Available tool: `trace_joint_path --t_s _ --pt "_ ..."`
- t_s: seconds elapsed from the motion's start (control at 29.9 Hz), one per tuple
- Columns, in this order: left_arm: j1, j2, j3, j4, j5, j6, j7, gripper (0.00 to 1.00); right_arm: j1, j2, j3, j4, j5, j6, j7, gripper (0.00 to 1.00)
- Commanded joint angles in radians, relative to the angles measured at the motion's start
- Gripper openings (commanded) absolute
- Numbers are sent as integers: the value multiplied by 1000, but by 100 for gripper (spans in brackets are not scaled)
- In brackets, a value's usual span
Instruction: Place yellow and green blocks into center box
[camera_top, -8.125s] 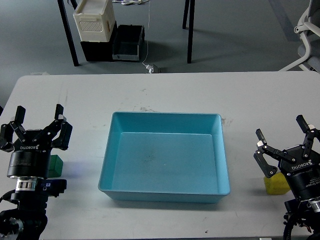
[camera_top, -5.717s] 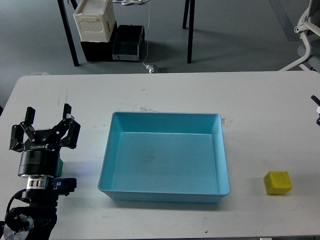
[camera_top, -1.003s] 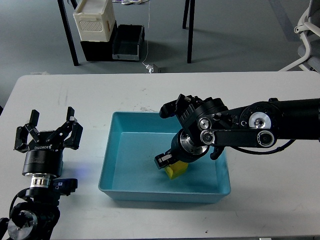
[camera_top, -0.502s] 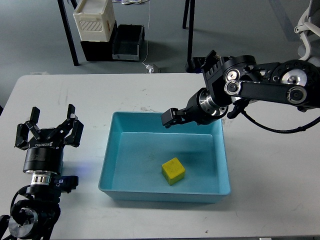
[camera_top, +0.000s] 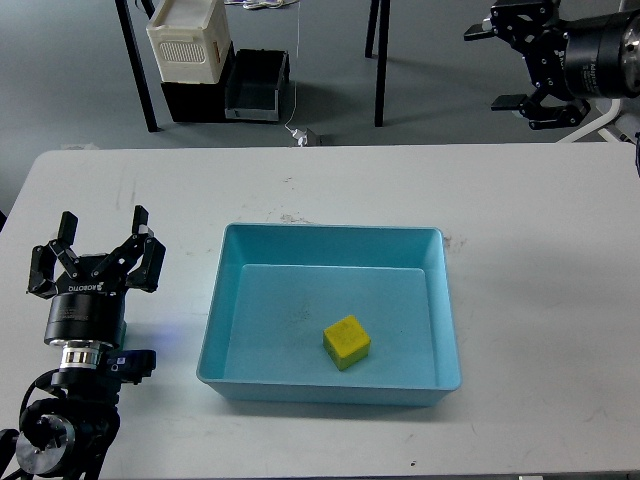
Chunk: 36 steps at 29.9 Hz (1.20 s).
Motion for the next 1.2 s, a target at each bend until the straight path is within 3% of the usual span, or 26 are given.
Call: trace_joint_path --t_s 0.0,0.07,0.2,0.37,0.5,0.74,0.87,1.17 --pt "0 2 0 0 0 0 1 100 -100 1 183 -77 104 0 0 100" --pt "0 2 0 0 0 0 1 100 -131 3 245 -110 128 0 15 100" --pt "-4 2 2 1 0 0 1 100 -148 14 319 -186 196 0 90 100" --pt "-14 2 3 1 2 0 8 100 -143 90 412 -294 231 0 93 100" --pt "-15 2 5 3 2 0 8 100 -140 63 350 -207 220 0 88 100" --pt "-14 -2 52 3 3 0 1 100 -189 -92 302 8 230 0 101 100" --pt "-14 -2 54 3 3 0 1 100 -253 -95 433 -12 254 0 113 100" --pt "-17 0 54 3 3 0 1 100 -574 -17 809 -25 269 0 211 100"
